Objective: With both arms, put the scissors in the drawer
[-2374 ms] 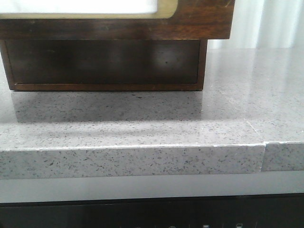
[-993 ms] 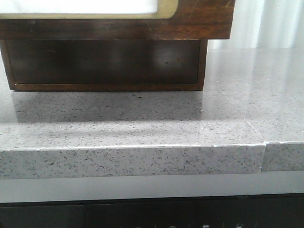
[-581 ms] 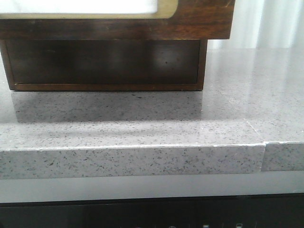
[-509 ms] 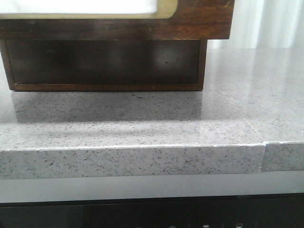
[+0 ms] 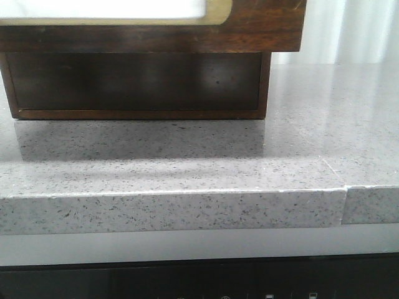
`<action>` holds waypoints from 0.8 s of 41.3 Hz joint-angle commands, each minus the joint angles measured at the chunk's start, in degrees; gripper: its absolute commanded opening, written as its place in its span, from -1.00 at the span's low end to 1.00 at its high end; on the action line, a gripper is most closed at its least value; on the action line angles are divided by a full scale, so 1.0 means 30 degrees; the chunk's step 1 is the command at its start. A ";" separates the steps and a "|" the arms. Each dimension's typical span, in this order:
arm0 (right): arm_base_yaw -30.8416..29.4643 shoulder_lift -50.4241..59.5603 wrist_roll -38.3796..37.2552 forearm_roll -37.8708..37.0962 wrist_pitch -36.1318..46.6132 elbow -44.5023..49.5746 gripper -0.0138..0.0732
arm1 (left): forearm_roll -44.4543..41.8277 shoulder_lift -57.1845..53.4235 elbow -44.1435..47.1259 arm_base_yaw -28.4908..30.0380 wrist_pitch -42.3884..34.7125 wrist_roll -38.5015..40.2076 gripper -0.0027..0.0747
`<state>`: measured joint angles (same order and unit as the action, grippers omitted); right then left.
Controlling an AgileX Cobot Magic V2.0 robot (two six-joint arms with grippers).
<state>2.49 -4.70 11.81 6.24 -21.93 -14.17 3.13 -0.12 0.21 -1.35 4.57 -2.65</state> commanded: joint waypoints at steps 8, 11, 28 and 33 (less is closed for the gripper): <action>-0.1212 0.2106 0.0091 -0.0108 0.3267 0.3085 -0.84 | 0.0121 -0.0354 0.0474 0.0004 -0.1698 0.0153 -0.98; -0.1212 0.2086 0.0091 -0.0108 0.4450 0.3947 -0.84 | 0.0121 -0.0354 0.0474 0.0004 -0.1698 0.0153 -0.98; -0.0728 0.2109 0.0091 -0.0072 0.7649 0.5239 -0.84 | 0.0121 -0.0354 0.0474 0.0004 -0.1698 0.0153 -0.98; -0.0745 0.2086 0.0091 -0.0072 0.7649 0.5239 -0.84 | 0.0121 -0.0354 0.0474 0.0004 -0.1698 0.0153 -0.98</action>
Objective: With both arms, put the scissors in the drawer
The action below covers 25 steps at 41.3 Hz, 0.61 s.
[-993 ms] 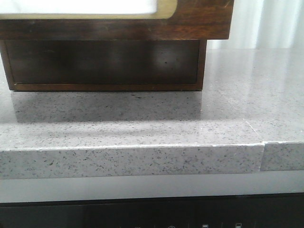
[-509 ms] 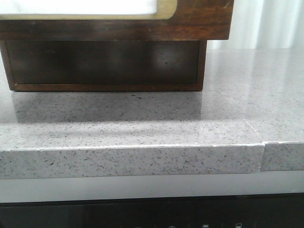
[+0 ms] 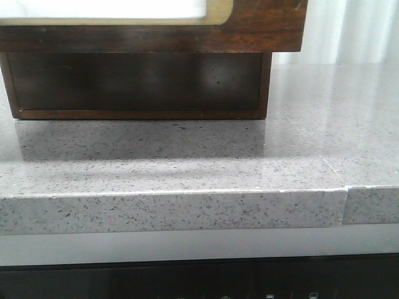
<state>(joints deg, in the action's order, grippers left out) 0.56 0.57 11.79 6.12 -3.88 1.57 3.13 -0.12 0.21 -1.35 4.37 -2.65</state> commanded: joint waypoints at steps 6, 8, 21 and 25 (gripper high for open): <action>-0.0103 0.0331 0.0099 -0.0032 0.1615 -0.0007 -0.84 | 0.0121 -0.0354 0.0474 0.0004 -0.1632 0.0153 -0.98; -0.0103 0.0331 0.0099 -0.0032 0.1643 -0.0007 -0.84 | 0.0121 -0.0354 0.0474 0.0004 -0.1632 0.0153 -0.98; -0.0103 0.0349 -0.4225 -0.2480 0.2445 -0.0007 -0.84 | 0.0121 -0.0354 0.0474 0.0004 -0.1632 0.0153 -0.98; -0.0103 0.0349 -0.4353 -0.2462 0.2462 -0.0007 -0.84 | 0.0121 -0.0354 0.0474 0.0004 -0.1632 0.0153 -0.98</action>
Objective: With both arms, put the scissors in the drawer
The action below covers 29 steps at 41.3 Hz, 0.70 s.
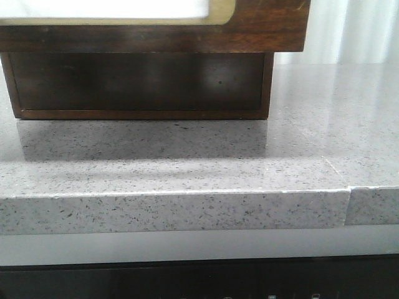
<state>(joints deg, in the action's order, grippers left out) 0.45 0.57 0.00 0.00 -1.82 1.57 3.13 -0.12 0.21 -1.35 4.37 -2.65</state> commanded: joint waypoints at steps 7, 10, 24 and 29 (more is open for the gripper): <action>0.0173 0.0349 -0.0423 -0.0422 0.1777 -0.0007 -0.84 | 0.0121 -0.0354 0.0474 0.0004 -0.1632 0.0153 -0.98; 0.0557 0.0349 -0.0423 -0.0422 0.1777 -0.0007 -0.84 | 0.0121 -0.0354 0.0474 0.0004 -0.1632 0.0153 -0.98; 0.0649 0.0349 -0.0423 -0.0422 0.1845 -0.0007 -0.84 | 0.0121 -0.0354 0.0474 0.0004 -0.1632 0.0153 -0.98; 0.0649 0.0349 -0.0423 -0.0422 0.1794 -0.0007 -0.84 | 0.0121 -0.0354 0.0474 0.0004 -0.1632 0.0153 -0.98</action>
